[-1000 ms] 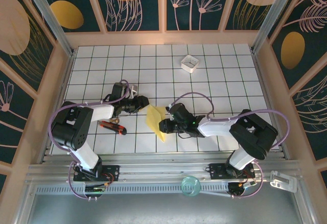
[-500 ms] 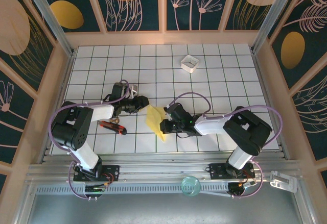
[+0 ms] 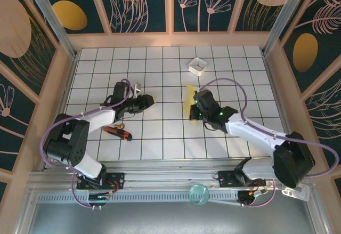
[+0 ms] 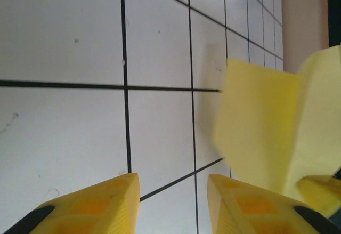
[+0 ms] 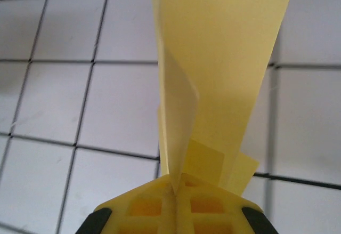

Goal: Fold a paper plane with a square sheet of paper (pick it up from the middle)
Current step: Turn over the paper at the center of the table.

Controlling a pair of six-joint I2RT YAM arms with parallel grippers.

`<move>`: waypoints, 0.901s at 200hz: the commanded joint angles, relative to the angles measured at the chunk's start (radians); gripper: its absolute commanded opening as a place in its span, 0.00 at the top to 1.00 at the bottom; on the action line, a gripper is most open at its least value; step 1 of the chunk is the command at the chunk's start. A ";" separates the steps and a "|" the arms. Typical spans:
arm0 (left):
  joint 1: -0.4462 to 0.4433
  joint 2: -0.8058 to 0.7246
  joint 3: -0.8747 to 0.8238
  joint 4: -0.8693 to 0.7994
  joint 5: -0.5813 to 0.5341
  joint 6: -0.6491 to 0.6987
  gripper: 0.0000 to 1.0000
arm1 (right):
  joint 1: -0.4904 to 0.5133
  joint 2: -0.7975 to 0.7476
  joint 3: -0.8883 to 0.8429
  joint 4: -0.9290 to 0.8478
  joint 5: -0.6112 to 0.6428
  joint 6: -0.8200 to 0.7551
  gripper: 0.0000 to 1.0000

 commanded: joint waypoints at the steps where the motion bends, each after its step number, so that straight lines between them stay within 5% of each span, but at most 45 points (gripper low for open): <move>1: 0.020 -0.036 0.022 -0.058 -0.059 0.030 0.60 | 0.015 0.009 0.104 -0.309 0.329 -0.073 1.00; 24: 0.040 -0.046 0.024 -0.074 -0.092 0.038 0.59 | 0.085 0.102 0.184 -0.442 0.527 -0.025 1.00; 60: 0.075 -0.038 0.027 -0.094 -0.118 0.046 0.57 | 0.231 0.355 0.304 -0.630 0.666 0.124 1.00; 122: 0.154 -0.008 0.013 -0.048 -0.076 0.018 0.56 | 0.448 0.732 0.492 -0.684 0.648 0.208 0.96; 180: 0.166 0.005 0.021 -0.041 -0.053 0.015 0.55 | 0.527 0.874 0.614 -0.592 0.552 0.169 0.81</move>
